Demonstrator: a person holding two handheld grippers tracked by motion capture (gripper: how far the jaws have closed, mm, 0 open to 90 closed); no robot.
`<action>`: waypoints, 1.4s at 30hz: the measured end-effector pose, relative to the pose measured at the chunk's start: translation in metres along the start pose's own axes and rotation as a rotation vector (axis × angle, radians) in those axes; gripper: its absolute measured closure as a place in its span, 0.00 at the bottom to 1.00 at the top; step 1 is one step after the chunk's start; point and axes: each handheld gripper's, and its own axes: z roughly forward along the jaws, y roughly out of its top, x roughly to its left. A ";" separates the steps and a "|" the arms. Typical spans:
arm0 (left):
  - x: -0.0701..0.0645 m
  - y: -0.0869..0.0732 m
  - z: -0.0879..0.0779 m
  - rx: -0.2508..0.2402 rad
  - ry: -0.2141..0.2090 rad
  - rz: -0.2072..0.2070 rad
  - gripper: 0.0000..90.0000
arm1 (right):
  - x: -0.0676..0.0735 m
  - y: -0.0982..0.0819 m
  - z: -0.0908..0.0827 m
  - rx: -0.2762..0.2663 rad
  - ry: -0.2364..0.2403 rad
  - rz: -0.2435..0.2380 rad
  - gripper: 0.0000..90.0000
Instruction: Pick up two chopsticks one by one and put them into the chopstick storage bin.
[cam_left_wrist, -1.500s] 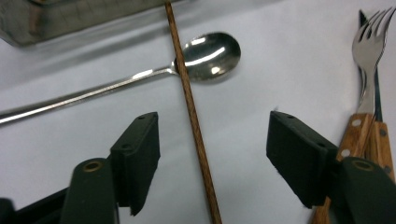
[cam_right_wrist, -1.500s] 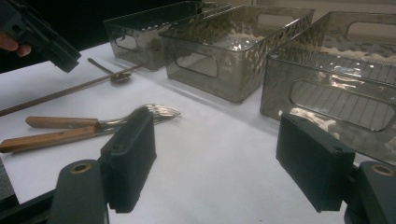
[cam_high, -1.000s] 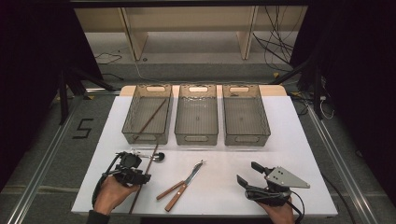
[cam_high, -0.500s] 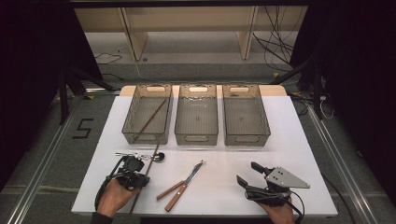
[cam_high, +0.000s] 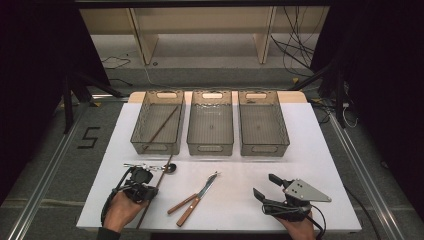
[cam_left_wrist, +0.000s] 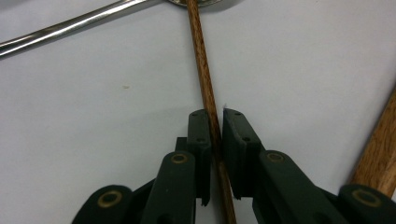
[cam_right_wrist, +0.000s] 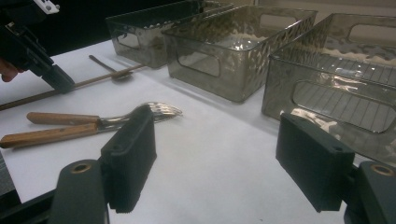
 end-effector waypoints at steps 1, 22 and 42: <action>0.001 0.000 0.000 -0.003 -0.005 -0.005 0.90 | 0.000 0.000 0.000 0.000 0.000 0.000 0.32; 0.008 -0.001 -0.005 -0.020 -0.048 0.004 0.94 | 0.000 0.000 0.000 0.002 -0.002 -0.002 0.32; 0.018 0.004 -0.042 -0.169 -0.163 -0.002 0.94 | -0.001 -0.001 0.000 -0.001 0.001 0.009 0.32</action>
